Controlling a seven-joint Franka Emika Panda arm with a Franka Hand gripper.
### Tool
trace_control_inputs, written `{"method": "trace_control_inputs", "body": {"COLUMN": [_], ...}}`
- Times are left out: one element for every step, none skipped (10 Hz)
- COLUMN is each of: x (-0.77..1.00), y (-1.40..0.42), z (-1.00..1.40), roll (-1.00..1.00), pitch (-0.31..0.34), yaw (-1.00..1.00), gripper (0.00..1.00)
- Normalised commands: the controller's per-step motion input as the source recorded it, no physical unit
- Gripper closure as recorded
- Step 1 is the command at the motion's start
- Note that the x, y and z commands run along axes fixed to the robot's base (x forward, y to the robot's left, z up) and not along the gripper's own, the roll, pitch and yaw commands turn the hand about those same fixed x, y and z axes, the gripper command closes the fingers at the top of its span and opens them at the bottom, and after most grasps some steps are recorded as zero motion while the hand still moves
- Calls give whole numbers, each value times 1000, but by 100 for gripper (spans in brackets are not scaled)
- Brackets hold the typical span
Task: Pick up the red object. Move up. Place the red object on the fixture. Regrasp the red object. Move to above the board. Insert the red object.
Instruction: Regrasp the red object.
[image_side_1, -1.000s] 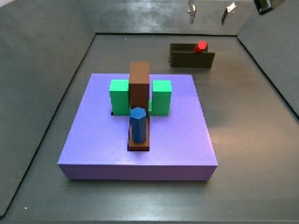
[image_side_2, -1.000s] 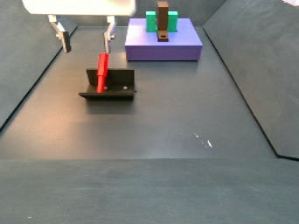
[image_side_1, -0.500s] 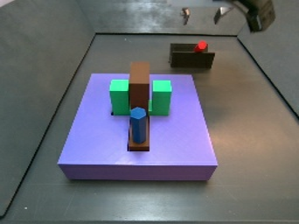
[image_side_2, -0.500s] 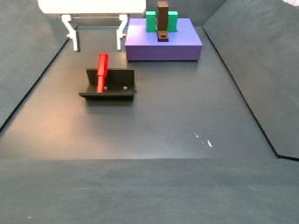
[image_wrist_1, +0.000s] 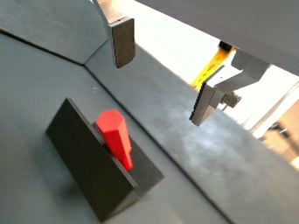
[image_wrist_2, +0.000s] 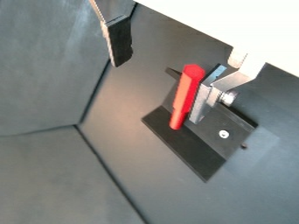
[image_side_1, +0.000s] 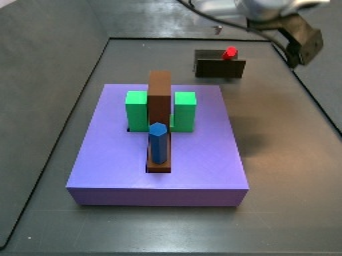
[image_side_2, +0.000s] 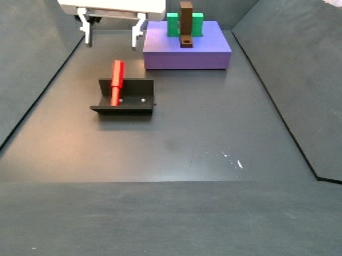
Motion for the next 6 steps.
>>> {"method": "trace_control_inputs", "body": {"x": [29,0,0,0,0,0], "y": [-71,0,0,0,17,54], "z": [0,-34,-520,-863,-909,-629], "roll": [437,3,163,117,0,-91], "pitch": [11,0,0,-89,-171,-103], "yaw": [0,0,0,0,0,17], "gripper": [0,0,0,0,0,0]}}
